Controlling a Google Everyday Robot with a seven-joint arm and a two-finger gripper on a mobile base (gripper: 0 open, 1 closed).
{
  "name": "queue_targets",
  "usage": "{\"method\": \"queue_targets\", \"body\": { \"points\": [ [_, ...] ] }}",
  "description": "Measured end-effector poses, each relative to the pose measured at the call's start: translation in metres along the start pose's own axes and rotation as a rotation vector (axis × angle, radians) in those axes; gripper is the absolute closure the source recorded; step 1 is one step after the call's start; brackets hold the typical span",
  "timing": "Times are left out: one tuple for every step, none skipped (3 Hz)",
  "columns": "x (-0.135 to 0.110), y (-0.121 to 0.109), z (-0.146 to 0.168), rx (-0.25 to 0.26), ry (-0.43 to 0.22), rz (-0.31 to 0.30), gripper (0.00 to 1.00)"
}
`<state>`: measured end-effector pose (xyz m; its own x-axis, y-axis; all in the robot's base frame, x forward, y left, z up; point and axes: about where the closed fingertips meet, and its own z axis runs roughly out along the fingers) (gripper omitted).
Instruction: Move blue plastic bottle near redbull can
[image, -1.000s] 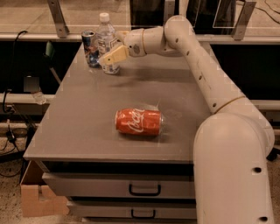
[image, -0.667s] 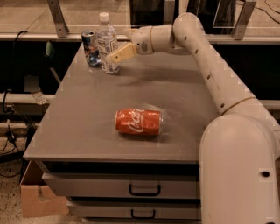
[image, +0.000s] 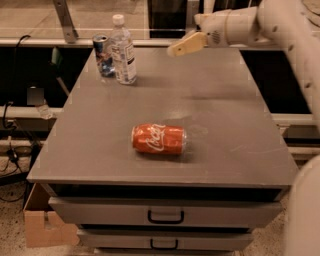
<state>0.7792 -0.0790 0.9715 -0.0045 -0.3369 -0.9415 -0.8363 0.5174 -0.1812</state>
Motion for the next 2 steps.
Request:
{"method": "queue_targets", "body": {
  "points": [
    [-0.0092,-0.0283,-0.0749,0.133,0.032,-0.015,0.00],
    [-0.0094,-0.0293,-0.0783,0.138,0.033,-0.015,0.00]
  ]
}}
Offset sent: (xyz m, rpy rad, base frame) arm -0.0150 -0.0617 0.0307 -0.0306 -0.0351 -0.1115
